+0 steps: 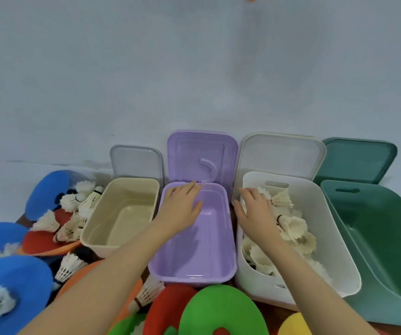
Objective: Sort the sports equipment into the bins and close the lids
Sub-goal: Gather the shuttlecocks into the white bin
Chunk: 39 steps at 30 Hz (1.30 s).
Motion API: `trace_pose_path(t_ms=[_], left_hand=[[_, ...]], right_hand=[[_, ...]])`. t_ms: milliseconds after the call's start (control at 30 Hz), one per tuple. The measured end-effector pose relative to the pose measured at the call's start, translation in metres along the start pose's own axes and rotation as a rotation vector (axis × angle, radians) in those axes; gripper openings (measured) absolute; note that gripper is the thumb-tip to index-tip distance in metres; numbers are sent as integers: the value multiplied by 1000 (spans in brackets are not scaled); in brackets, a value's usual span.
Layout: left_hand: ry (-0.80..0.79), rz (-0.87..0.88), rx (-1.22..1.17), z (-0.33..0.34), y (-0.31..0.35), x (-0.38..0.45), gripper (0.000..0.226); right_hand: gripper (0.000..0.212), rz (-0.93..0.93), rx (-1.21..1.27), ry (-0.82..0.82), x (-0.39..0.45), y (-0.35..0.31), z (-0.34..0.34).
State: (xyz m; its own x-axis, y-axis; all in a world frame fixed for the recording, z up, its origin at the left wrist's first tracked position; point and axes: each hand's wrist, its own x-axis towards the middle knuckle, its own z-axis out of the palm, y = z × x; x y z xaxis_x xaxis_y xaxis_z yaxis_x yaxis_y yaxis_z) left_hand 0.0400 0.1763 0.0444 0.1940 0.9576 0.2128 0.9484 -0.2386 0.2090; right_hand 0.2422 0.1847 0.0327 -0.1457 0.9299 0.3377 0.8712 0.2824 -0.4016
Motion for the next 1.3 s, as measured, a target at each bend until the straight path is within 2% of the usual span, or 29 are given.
trace_pose_path(t_ms=[133, 267, 333, 533, 667, 767, 933, 1133, 1200, 1300], left_hand=[[11, -64, 15, -18, -49, -22, 46], [23, -89, -7, -37, -109, -46, 58], [28, -116, 5, -40, -143, -57, 53], [13, -200, -36, -46, -243, -79, 44], [-15, -255, -32, -42, -304, -89, 46], [-39, -269, -33, -38, -343, -89, 45], [-89, -255, -45, -22, -386, -81, 52], [-159, -235, -99, 4, -408, -70, 58], [-135, -229, -116, 13, -413, -70, 54], [-42, -230, -106, 19, -419, -72, 44]], right_hand=[[37, -79, 102, -60, 8, -46, 25], [33, -64, 236, -86, 15, -100, 54], [34, -49, 269, -117, 19, -127, 70], [28, -100, 239, -144, 40, -205, 124], [42, -133, 166, -224, 56, -248, 167], [35, -203, 60, -299, 67, -274, 201], [38, -156, 13, -334, 88, -307, 244], [56, -207, -225, -470, 118, -312, 273], [55, -226, -243, -500, 123, -311, 279], [49, -216, -150, -419, 121, -311, 279]])
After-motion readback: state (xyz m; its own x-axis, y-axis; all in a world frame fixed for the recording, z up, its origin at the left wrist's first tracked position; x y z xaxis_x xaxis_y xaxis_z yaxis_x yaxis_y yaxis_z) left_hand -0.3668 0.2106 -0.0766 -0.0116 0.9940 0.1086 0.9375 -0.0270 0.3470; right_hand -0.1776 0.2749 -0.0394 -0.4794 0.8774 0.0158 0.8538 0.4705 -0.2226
